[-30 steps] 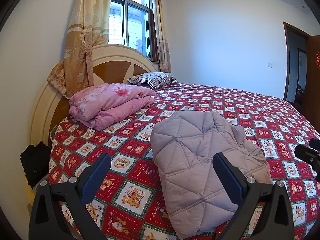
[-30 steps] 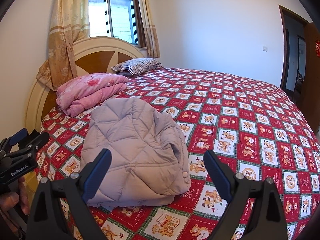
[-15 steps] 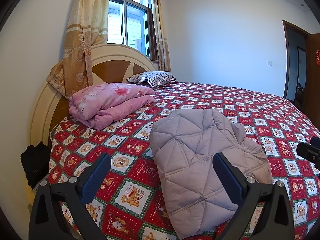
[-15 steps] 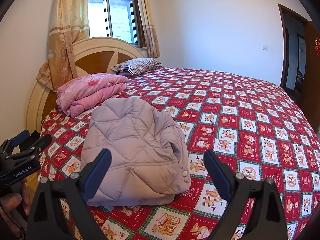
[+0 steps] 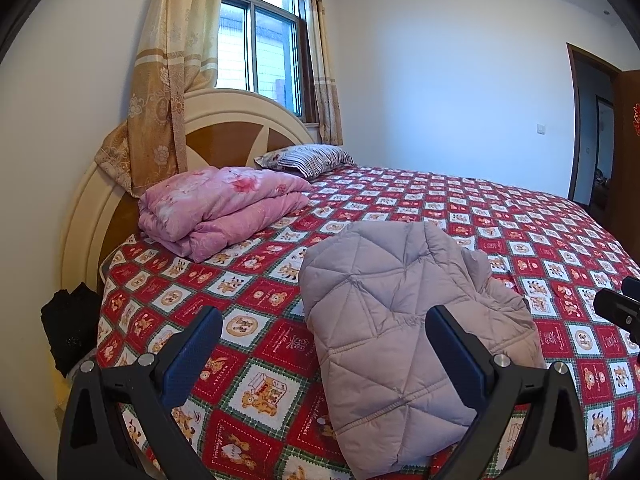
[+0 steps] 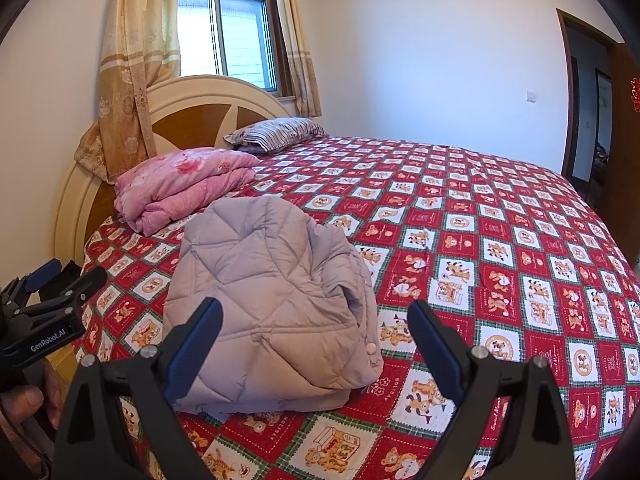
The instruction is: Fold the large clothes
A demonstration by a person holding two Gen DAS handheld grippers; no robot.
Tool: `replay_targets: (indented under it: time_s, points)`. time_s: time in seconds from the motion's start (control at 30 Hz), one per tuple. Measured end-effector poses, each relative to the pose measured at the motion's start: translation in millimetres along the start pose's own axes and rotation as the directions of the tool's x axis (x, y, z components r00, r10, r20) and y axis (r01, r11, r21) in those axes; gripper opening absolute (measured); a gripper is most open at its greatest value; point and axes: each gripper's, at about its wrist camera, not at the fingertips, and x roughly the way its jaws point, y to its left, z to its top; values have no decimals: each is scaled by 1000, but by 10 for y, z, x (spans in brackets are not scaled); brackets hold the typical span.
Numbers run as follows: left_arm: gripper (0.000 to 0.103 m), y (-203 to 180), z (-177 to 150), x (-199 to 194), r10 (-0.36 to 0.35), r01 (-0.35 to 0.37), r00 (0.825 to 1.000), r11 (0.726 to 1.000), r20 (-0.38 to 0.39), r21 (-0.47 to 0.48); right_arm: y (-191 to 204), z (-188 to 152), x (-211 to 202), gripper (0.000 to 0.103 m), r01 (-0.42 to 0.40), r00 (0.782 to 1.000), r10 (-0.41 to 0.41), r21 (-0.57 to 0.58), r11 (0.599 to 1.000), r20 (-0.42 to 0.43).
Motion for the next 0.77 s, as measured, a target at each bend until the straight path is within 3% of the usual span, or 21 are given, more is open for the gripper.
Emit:
replay_targets:
  time_s: [0.33,0.77]
  points:
    - [102,-20,46,-23,7,-7,1000,1000,8,-13,-15,10,-33,98,-6,1000,6,-8,1000,10]
    - [102,-95,-9,-13,51,-53,998,997,30,55,-18,4,-34,98,-6,1000,6,-8,1000,10]
